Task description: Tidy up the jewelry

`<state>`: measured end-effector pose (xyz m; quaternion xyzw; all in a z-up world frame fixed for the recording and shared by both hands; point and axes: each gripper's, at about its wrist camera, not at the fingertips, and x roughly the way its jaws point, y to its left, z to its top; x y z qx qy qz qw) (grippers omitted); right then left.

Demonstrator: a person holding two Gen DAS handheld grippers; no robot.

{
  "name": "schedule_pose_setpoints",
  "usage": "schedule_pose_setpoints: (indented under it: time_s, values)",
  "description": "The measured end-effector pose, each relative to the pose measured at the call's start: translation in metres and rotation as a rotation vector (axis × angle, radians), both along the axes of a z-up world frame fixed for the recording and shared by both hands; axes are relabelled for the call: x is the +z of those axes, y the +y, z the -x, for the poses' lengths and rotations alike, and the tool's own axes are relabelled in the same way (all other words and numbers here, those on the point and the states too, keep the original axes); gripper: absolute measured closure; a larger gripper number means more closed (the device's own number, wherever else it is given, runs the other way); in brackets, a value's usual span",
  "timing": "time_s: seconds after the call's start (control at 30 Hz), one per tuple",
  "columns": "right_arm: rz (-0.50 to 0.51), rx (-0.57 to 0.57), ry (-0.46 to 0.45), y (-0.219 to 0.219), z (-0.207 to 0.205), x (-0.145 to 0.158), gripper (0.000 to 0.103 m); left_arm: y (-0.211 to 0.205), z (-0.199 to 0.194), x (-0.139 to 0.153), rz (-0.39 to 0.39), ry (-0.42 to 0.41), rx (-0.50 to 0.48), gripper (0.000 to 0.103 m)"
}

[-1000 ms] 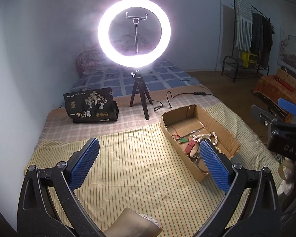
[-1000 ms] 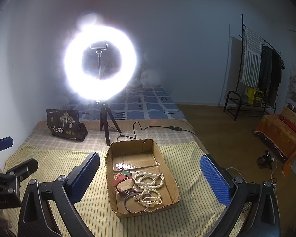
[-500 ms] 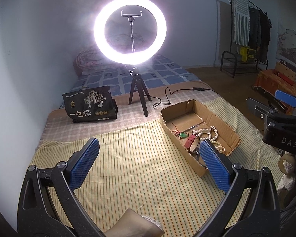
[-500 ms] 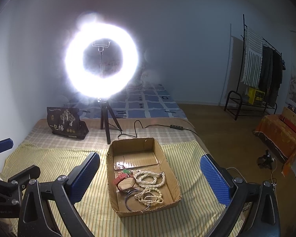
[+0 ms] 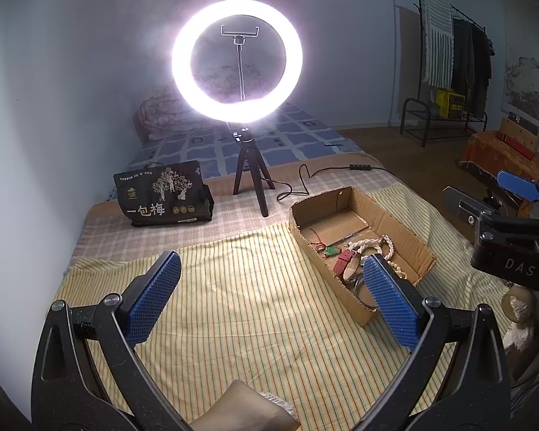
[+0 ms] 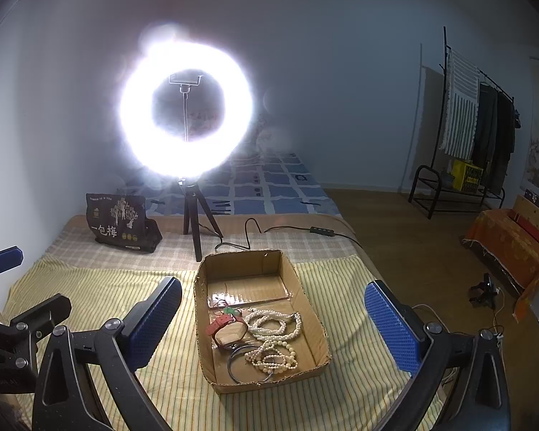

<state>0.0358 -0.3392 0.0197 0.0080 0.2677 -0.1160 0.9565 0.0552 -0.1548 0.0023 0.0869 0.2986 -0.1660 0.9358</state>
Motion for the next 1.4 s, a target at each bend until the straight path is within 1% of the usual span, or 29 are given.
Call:
schedule_pose_setpoints:
  time_s: [1.4]
  values:
    - [0.008,0.012,0.014,-0.0071,0.0019,-0.0048,0.000,-0.0032,0.0015,0.0015,0.000,0.003,-0.001,0.000]
